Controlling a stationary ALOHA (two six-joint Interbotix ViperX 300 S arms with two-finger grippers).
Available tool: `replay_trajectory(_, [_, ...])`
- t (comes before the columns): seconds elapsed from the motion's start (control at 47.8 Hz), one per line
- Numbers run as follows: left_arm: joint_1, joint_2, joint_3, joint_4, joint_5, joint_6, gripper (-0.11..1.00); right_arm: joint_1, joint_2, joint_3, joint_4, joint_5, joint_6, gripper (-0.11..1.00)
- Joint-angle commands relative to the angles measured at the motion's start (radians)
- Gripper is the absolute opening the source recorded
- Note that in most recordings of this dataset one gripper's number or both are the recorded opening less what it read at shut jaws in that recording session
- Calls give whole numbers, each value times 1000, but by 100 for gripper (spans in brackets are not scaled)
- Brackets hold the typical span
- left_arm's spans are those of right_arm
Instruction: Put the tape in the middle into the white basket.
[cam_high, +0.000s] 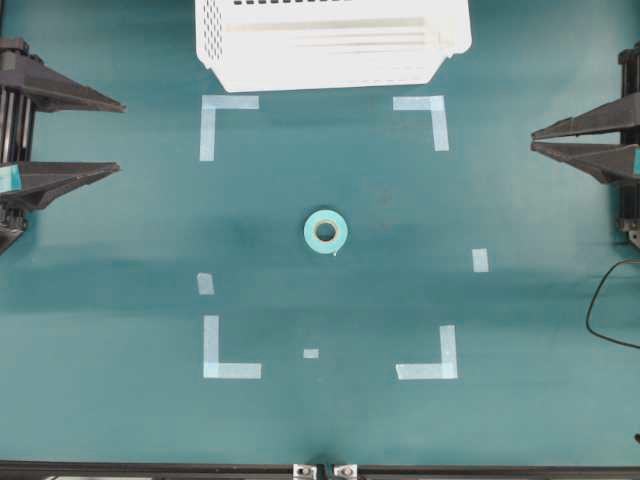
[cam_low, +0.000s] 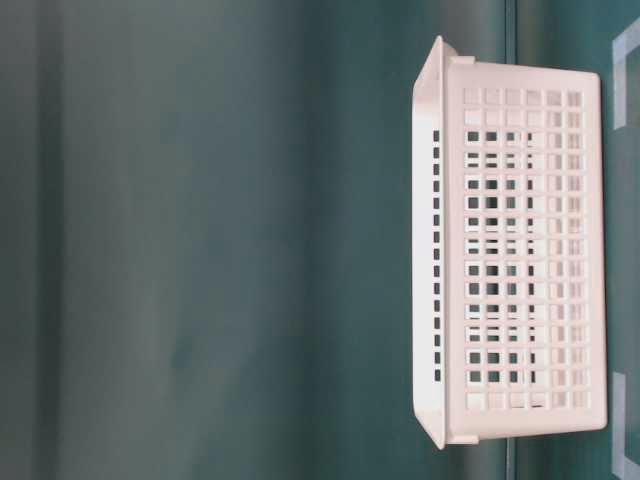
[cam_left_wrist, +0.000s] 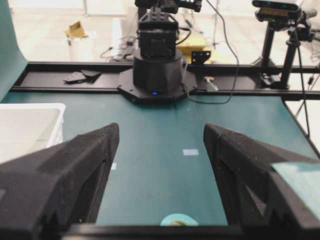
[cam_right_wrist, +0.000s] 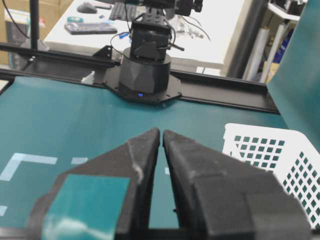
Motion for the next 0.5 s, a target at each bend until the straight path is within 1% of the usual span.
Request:
replay_trajectory(0.0, [0, 11, -6, -28, -8, -5, 24, -6, 8, -9, 0, -9, 0, 24])
replay_trajectory(0.021, [2, 12, -3, -28, -6, -6, 24, -6, 8, -3, 0, -11, 0, 24])
replay_trajectory(0.042, [0, 9, 3, -28, -6, -6, 21, -6, 9, -2, 0, -11, 0, 21])
replay_trajectory(0.105, [2, 2, 14, -26, -8, -6, 9, -6, 9, 8, 0, -9, 0, 9])
replay_trajectory(0.167, [0, -11, 23, -26, -6, -6, -1, -6, 8, 11, 0, -9, 2, 1])
replay_trajectory(0.23, [0, -28, 34, -28, -5, -3, -7, -6, 11, 9, 0, -8, 3, 0])
replay_trajectory(0.293, [0, -52, 51, -26, 3, 5, -10, -6, 14, 8, 2, -8, 8, 0])
replay_trajectory(0.377, [0, -97, 84, -26, 34, 2, -11, -6, 23, 6, 2, -11, 21, 0])
replay_trajectory(0.481, [0, -158, 120, -26, 103, -5, -11, -6, 41, 3, 0, -18, 35, 1])
